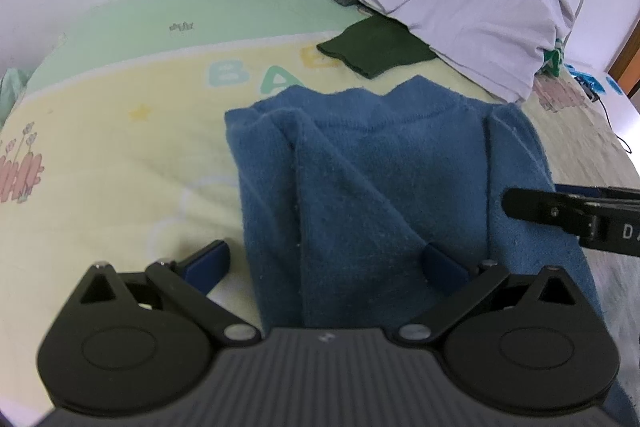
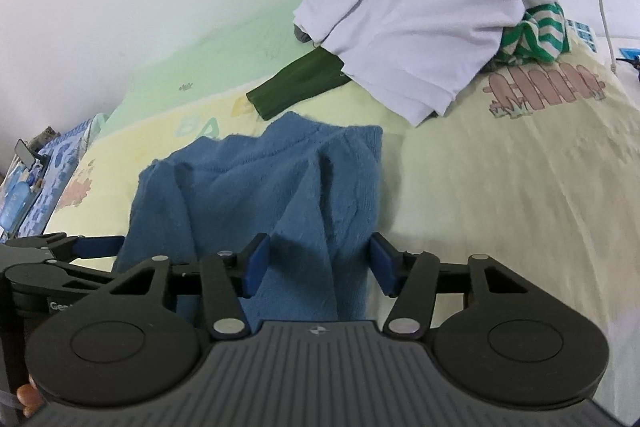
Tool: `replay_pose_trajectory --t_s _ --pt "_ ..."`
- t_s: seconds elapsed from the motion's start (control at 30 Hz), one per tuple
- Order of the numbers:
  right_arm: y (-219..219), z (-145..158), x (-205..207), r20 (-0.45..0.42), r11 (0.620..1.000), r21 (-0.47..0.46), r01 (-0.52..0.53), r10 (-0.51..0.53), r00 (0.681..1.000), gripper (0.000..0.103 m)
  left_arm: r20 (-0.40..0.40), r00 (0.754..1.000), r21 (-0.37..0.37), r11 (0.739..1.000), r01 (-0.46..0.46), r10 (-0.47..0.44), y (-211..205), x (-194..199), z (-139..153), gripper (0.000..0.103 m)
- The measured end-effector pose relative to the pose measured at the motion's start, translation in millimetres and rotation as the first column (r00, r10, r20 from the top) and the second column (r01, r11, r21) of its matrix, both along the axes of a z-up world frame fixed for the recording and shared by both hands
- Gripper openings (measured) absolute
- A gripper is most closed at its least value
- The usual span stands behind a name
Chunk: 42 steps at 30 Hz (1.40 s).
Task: Fold clothes
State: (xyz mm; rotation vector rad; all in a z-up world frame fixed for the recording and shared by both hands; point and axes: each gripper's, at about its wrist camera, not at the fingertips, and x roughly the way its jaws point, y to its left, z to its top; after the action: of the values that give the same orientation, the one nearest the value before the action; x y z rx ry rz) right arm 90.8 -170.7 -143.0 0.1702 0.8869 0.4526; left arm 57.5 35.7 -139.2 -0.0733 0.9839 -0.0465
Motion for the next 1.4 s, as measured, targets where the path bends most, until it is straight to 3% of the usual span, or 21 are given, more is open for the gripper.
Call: replay_pose_trajectory --t_s 0.27,0.43,0.8,1.07,1.2,1.4 --pt "6 -1 6 0.041 1.0 -0.026 -0.008 0.009 0.999 0.056 0.013 1.0 0.019 1.0 0.025 -0.026 -3 4 -2 0.103" --pt "-2 -3 5 0.046 1.0 -0.016 0.014 -0.013 0.999 0.036 0.021 0.999 0.015 0.999 0.028 -0.029 -2 3 -2 0.102" --pt "-6 -3 10 0.04 1.0 -0.004 0.007 -0.007 0.999 0.027 0.021 0.999 0.013 0.999 0.048 -0.048 -1 5 -2 0.102" --pt "-11 -5 22 0.031 0.998 0.055 0.011 -0.012 0.999 0.029 0.058 0.995 -0.031 0.996 0.079 -0.077 12 11 -2 0.102" --pt "-17 -5 27 0.008 0.995 0.094 0.035 -0.036 0.999 0.038 0.07 0.995 -0.085 0.993 0.083 -0.077 28 16 0 0.102" --pt "-13 -6 41 0.032 0.995 0.095 0.009 -0.012 0.999 0.038 0.084 0.993 -0.056 0.994 0.093 -0.088 35 32 -2 0.102"
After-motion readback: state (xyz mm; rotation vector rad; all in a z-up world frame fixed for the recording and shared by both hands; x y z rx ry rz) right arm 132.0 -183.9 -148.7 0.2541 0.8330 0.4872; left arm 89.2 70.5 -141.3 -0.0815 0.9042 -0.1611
